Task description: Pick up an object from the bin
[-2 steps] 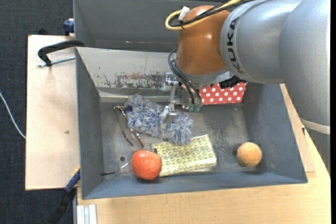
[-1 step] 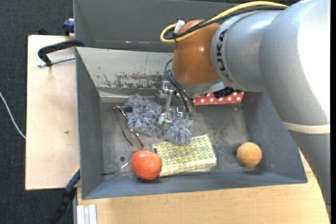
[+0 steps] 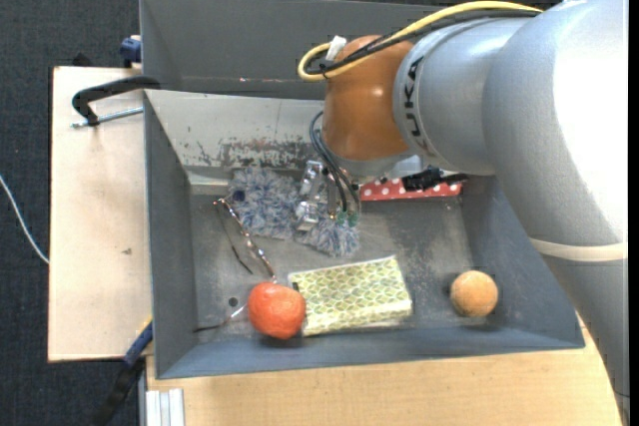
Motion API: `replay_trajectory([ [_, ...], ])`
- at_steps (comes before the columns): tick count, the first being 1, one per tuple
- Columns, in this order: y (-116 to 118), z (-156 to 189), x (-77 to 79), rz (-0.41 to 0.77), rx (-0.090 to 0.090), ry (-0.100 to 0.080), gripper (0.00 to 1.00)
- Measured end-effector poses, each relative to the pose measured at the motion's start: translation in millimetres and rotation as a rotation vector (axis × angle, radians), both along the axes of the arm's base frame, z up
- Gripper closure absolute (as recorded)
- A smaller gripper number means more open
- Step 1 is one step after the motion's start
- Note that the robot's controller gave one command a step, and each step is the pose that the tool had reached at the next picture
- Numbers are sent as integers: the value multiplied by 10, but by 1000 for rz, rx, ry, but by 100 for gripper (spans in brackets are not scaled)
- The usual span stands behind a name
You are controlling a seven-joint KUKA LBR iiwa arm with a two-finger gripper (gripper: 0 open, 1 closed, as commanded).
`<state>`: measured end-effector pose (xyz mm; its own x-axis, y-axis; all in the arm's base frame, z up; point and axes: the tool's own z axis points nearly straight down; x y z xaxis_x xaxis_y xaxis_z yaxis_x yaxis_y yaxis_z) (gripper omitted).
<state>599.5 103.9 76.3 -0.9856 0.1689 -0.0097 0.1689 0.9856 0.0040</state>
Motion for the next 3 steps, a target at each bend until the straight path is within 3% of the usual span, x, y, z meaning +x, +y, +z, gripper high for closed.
replay_trajectory([
  [3, 1, 30, 2, 0, 0, 2, 100],
])
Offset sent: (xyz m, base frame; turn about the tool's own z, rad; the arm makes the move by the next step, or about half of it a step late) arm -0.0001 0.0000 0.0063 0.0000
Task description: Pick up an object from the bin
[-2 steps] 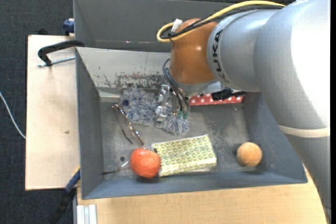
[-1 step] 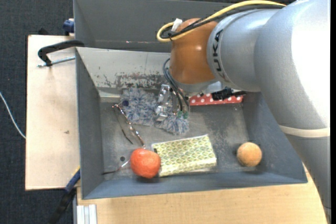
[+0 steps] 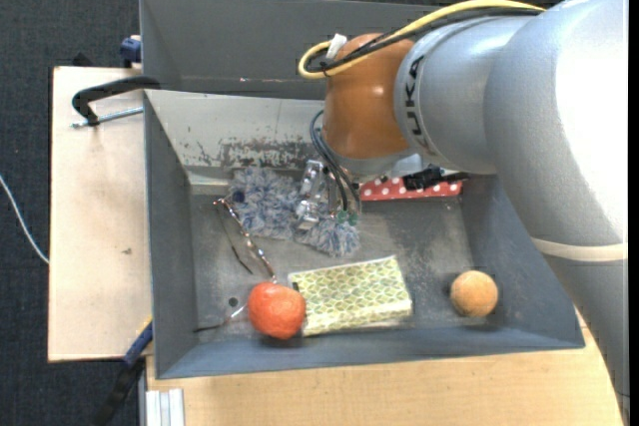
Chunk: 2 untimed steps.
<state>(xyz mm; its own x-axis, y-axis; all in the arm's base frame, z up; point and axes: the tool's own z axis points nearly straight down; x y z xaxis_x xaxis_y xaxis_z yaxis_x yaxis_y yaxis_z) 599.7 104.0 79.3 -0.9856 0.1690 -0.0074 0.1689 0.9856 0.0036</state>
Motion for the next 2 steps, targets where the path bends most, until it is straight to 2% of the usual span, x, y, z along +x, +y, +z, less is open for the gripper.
replay_trajectory([
  [2, 2, 47, -4, 0, 0, 4, 100],
])
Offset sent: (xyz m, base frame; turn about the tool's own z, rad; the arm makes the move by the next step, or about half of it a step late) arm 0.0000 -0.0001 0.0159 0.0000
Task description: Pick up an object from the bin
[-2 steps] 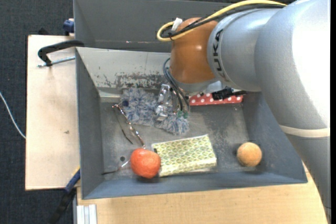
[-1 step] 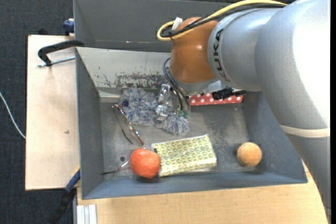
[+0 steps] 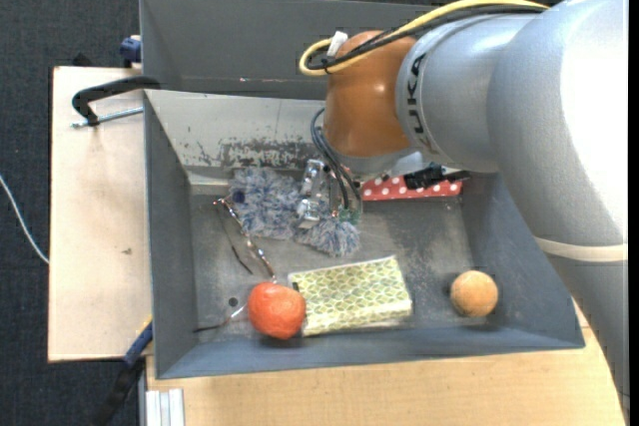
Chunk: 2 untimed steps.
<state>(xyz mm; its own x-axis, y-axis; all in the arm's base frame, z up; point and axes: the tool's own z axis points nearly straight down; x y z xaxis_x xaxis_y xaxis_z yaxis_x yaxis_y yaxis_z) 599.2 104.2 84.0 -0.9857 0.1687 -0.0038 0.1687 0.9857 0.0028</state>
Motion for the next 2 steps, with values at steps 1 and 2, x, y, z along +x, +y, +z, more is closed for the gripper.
replay_trajectory([
  [1, 2, 69, -2, 0, 0, 2, 100],
  [2, 1, 186, -10, 1, 0, 5, 100],
])
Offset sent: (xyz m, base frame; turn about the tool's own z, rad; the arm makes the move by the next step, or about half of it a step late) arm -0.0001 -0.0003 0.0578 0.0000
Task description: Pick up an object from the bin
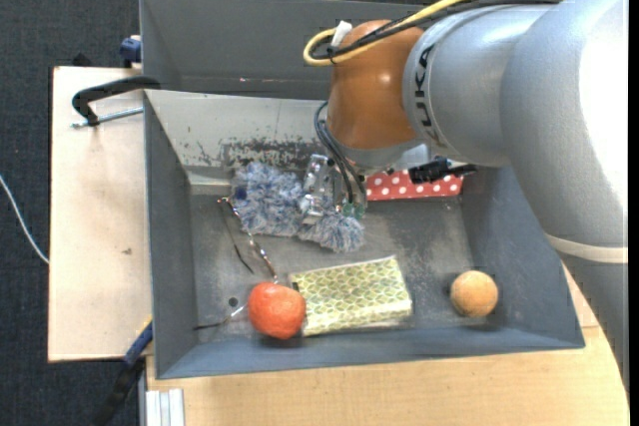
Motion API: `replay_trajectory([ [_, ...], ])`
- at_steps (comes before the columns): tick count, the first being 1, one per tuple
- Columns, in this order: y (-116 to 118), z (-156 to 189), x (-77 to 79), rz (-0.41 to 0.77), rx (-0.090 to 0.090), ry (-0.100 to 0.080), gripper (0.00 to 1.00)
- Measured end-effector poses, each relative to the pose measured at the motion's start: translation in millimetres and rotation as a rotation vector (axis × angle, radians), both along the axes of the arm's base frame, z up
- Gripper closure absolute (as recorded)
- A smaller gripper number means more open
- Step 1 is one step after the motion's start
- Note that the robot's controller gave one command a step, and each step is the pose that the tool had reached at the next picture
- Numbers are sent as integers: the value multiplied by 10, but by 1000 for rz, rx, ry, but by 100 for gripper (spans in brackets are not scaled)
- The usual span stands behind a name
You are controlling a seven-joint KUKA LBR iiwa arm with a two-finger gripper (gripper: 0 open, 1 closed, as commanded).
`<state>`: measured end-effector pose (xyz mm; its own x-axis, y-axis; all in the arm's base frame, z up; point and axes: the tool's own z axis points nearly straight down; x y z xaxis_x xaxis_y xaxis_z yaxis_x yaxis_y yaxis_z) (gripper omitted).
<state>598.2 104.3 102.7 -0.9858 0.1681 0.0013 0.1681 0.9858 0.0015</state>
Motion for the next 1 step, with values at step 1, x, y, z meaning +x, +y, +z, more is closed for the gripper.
replay_trajectory([
  [1, 1, 154, 6, 0, 0, -3, 100],
])
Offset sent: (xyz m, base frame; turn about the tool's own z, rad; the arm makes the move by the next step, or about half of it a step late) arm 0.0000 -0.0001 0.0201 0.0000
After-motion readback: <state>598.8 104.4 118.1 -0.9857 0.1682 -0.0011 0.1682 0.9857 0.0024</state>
